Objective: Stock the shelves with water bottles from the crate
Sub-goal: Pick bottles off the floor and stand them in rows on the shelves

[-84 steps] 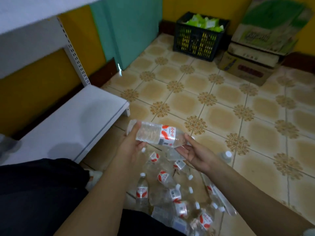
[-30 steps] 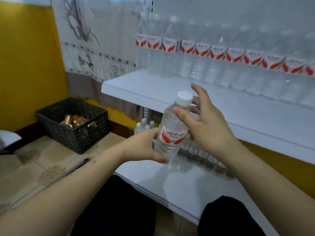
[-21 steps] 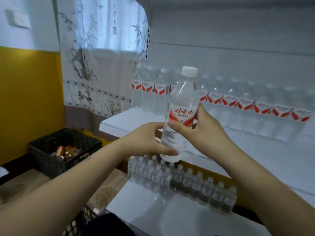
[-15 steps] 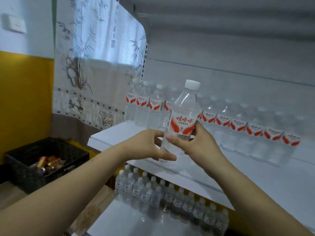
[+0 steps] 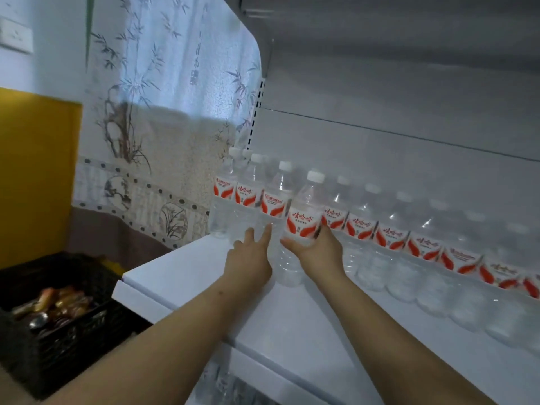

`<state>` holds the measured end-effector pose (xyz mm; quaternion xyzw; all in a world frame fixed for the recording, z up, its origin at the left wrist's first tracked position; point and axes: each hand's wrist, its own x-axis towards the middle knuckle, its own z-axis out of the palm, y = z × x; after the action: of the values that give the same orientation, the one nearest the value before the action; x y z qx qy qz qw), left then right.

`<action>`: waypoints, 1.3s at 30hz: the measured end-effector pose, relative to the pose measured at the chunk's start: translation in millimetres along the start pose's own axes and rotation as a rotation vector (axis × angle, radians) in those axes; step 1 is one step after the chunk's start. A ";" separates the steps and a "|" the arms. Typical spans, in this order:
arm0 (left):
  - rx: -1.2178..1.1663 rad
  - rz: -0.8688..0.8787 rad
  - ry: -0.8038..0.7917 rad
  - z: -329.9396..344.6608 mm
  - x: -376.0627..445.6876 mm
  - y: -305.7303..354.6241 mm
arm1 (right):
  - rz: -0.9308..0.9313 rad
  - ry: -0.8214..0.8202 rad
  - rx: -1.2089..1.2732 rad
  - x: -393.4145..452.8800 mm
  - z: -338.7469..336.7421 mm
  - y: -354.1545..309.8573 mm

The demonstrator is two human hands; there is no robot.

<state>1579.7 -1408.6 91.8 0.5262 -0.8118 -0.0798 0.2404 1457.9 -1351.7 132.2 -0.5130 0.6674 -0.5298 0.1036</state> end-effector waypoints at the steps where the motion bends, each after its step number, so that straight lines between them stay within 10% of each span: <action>1: 0.041 -0.004 0.025 6.8 3.2 -0.2 | -0.018 0.007 -0.007 11.2 4.4 4.2; 23: -0.089 0.020 0.076 19.0 10.1 -10.8 | 0.100 -0.041 -0.351 34.8 20.6 35.5; 29: -0.164 0.053 -0.070 -15.9 -22.1 8.2 | -0.008 -0.056 -0.477 -11.7 -61.6 -9.3; 39: -0.360 0.674 -0.017 -23.8 -215.6 215.0 | -0.049 0.138 -0.695 -134.0 -277.7 -55.0</action>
<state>1486.9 -1120.0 128.7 0.1783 -0.9143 -0.1420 0.3347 1360.7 -1073.5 238.5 -0.4964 0.8008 -0.3067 -0.1349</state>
